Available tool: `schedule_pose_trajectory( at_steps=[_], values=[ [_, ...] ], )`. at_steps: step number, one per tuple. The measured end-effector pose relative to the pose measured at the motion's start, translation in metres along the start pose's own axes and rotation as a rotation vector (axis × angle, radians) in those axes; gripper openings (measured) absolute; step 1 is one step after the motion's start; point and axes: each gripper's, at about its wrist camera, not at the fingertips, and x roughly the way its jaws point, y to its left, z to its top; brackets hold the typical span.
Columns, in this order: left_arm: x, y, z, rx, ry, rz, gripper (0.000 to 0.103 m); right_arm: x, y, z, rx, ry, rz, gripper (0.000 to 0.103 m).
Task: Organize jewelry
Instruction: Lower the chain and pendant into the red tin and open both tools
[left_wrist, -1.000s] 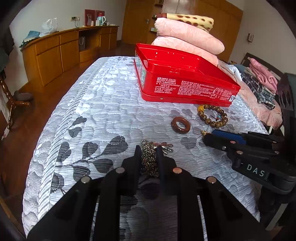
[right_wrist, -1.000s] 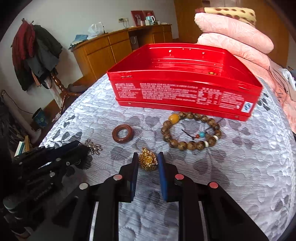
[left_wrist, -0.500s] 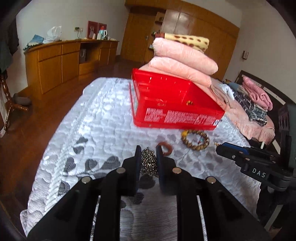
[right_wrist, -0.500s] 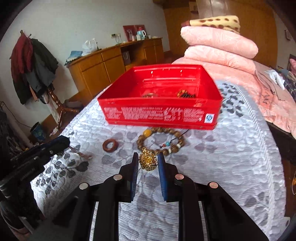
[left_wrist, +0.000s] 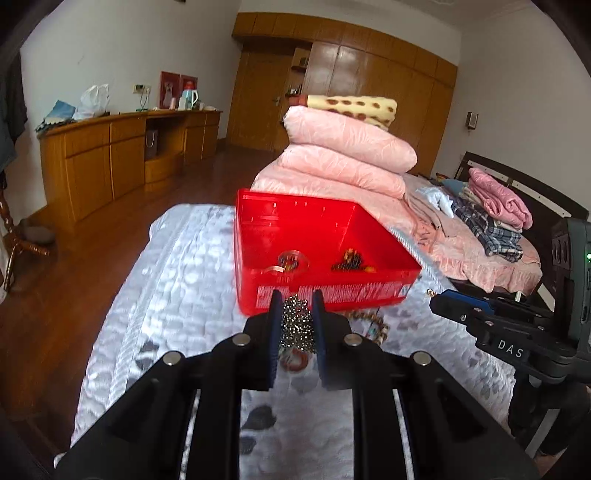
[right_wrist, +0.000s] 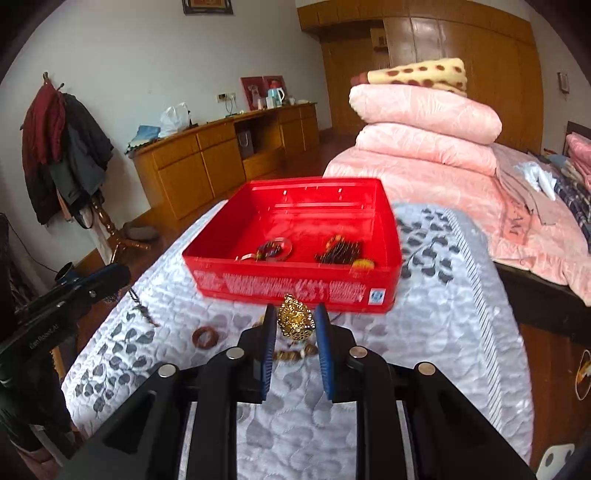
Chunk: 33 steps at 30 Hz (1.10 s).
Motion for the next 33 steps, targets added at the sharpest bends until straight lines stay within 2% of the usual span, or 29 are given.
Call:
schedule_pose_trajectory(
  at_steps=[9,14,19,25,26,28,29,30,31,33],
  values=[
    [0.019,-0.010,0.039,0.020,-0.047,-0.025,0.015,0.010,-0.009,0.041,0.006,-0.052,0.000,0.021],
    [0.048,-0.017,0.062,0.030,-0.049,-0.031,0.015,0.028,-0.015,0.062,0.025,-0.060,0.008,0.021],
    [0.086,-0.018,0.075,0.022,-0.035,-0.020,0.015,0.062,-0.027,0.074,0.053,-0.026,0.017,0.021],
    [0.130,-0.010,0.076,0.027,0.025,0.024,0.016,0.095,-0.036,0.072,0.068,0.015,0.017,0.023],
    [0.136,-0.008,0.075,0.024,0.030,0.029,0.019,0.096,-0.036,0.071,0.071,0.013,0.017,0.026],
    [0.139,-0.003,0.073,0.012,0.034,0.027,0.039,0.098,-0.038,0.068,0.081,0.005,0.019,0.033],
    [0.139,-0.002,0.072,0.005,0.023,0.024,0.053,0.098,-0.040,0.066,0.089,-0.003,0.013,0.043],
    [0.138,0.000,0.072,0.003,0.013,0.027,0.060,0.097,-0.041,0.066,0.095,-0.011,0.003,0.056],
    [0.135,0.001,0.071,0.009,-0.002,0.034,0.061,0.095,-0.042,0.065,0.100,-0.021,-0.007,0.058],
    [0.133,0.000,0.071,0.023,-0.015,0.037,0.069,0.091,-0.045,0.065,0.098,-0.034,-0.018,0.065]
  ],
)
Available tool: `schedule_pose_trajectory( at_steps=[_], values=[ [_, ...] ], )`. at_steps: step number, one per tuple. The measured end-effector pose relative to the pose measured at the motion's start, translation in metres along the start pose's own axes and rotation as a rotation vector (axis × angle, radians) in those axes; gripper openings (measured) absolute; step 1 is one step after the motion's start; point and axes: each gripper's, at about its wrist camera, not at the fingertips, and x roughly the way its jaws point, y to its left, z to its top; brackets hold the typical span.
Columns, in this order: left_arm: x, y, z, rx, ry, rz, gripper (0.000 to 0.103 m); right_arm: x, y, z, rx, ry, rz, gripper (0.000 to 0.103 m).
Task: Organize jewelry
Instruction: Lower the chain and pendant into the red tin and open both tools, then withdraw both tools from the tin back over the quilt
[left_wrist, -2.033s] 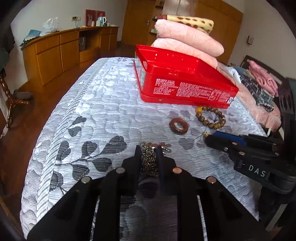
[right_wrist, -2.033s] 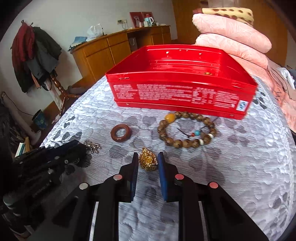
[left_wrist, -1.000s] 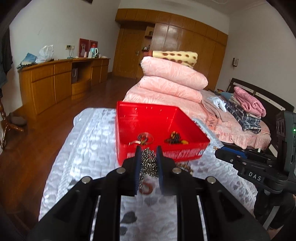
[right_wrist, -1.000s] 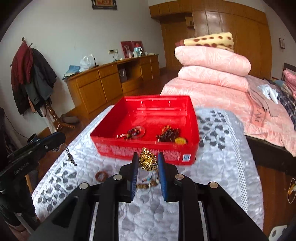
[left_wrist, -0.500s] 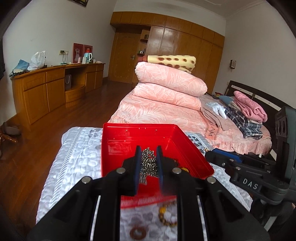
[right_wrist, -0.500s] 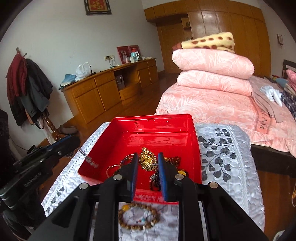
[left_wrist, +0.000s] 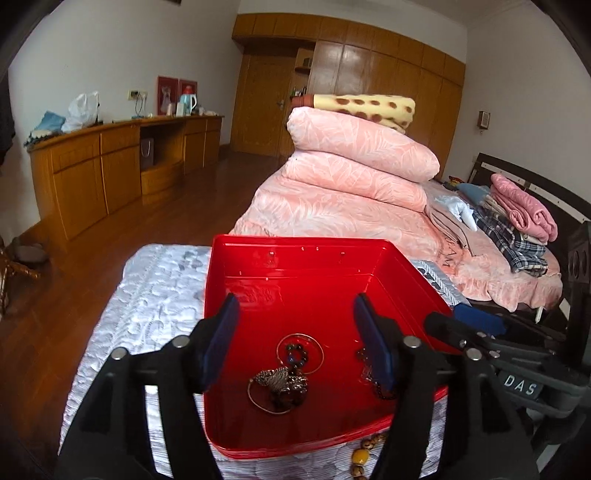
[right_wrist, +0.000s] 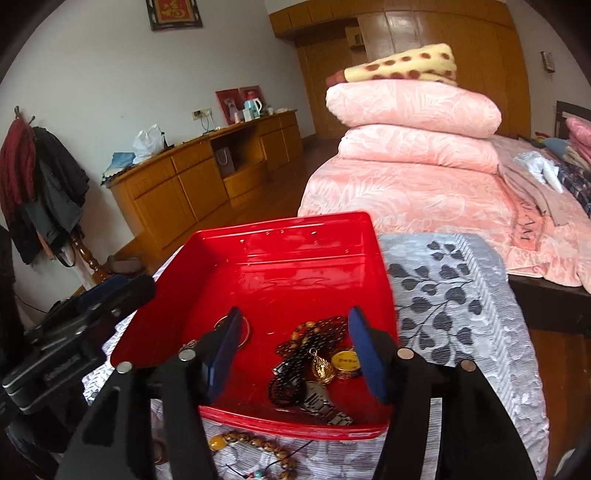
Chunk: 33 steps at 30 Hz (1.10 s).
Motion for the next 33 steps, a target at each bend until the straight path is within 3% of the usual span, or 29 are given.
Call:
schedule_pose_trajectory(
  at_steps=[6,11,17,26,33],
  values=[
    [-0.027,0.003,-0.002,-0.006,-0.083,0.030,0.089,-0.025,-0.014,-0.001,0.037,-0.059,-0.034,0.088],
    [-0.058,0.011,-0.010,-0.019,-0.131,0.052,0.095,-0.046,-0.021,-0.011,0.070,-0.072,-0.103,0.097],
    [-0.084,0.017,-0.031,-0.034,-0.110,0.095,0.097,-0.063,-0.022,-0.033,0.097,-0.025,-0.173,0.097],
    [-0.115,0.006,-0.067,0.011,-0.032,0.118,0.097,-0.085,0.000,-0.068,0.027,0.020,-0.172,0.097],
    [-0.135,-0.005,-0.084,0.040,-0.023,0.110,0.097,-0.101,0.015,-0.079,0.006,0.000,-0.163,0.097]
  ],
)
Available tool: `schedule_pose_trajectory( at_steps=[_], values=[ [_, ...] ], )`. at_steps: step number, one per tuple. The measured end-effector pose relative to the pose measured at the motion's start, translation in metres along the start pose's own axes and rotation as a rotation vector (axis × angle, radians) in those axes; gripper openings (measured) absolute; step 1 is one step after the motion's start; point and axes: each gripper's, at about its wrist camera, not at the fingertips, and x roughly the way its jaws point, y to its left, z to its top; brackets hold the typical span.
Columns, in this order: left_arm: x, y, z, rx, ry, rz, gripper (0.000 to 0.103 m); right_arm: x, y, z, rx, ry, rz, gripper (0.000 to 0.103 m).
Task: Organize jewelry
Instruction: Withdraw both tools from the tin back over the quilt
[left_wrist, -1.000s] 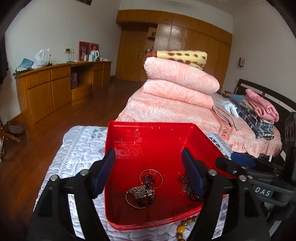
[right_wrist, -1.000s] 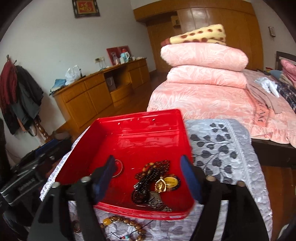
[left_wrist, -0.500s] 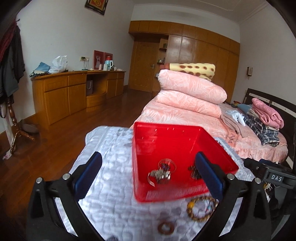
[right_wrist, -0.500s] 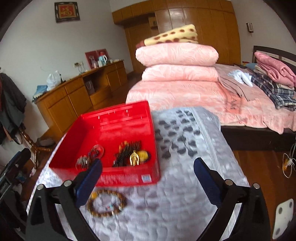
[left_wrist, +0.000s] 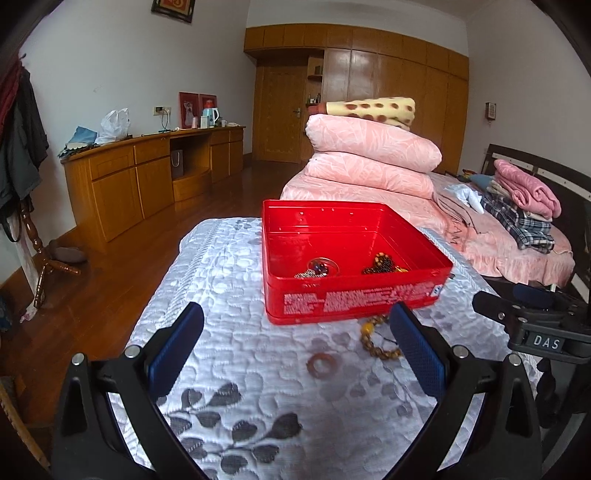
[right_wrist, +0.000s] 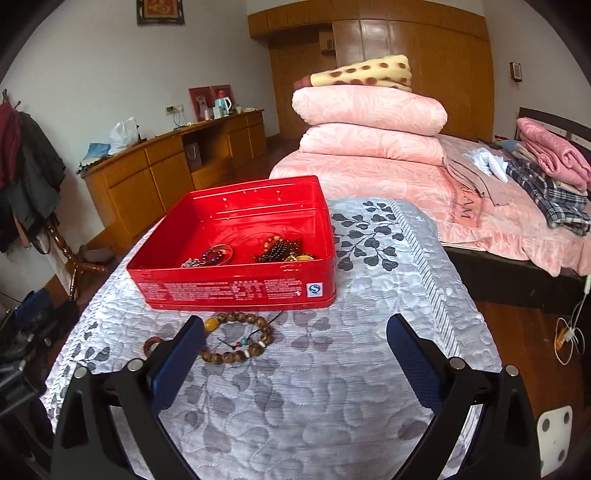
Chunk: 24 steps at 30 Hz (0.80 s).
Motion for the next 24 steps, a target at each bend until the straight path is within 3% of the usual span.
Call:
schedule_pose_trajectory(
  at_steps=[24],
  values=[
    [-0.004,-0.002,-0.006,0.001,0.017,0.002,0.097,0.001,0.009,-0.011,-0.019,-0.011,0.039,0.097]
  ],
)
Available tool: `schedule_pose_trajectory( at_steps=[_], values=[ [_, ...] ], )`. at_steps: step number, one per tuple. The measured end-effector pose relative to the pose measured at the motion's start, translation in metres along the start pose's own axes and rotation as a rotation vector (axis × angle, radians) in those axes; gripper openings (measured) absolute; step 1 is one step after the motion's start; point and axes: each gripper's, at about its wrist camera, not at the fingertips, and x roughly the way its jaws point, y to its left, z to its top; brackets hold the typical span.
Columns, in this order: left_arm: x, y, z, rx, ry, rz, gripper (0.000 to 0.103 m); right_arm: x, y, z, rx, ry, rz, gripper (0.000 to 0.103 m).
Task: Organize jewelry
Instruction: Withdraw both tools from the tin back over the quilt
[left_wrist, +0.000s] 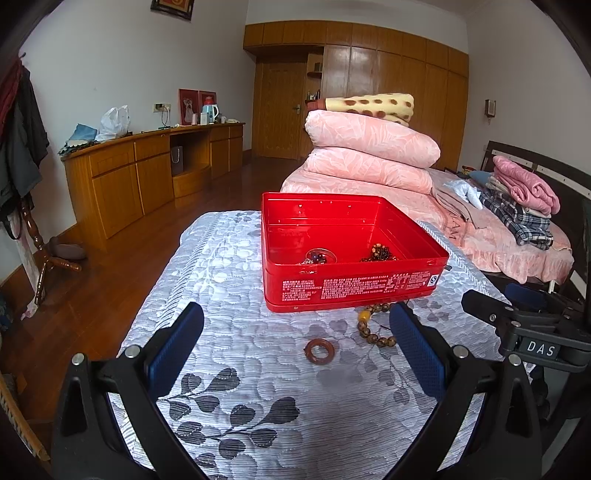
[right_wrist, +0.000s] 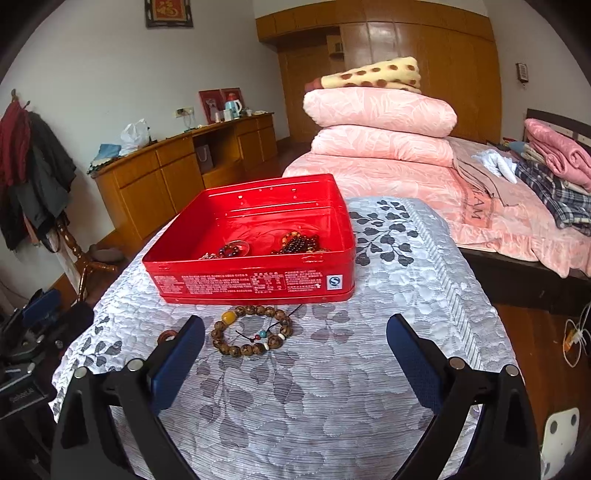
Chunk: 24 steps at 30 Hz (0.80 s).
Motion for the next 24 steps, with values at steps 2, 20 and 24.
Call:
schedule_pose_trajectory(
  at_steps=[2,20,24],
  values=[
    [0.003,0.002,-0.001,-0.004,0.007,0.003,0.097,0.005,0.002,-0.001,-0.018,0.011,-0.004,0.097],
    [0.040,0.022,-0.015,-0.018,0.103,0.046,0.097,0.060,0.011,-0.012,-0.007,0.173,0.026,0.087],
    [0.048,0.022,-0.017,-0.016,0.120,0.044,0.097,0.071,0.008,-0.010,0.010,0.196,0.030,0.078]
  ],
)
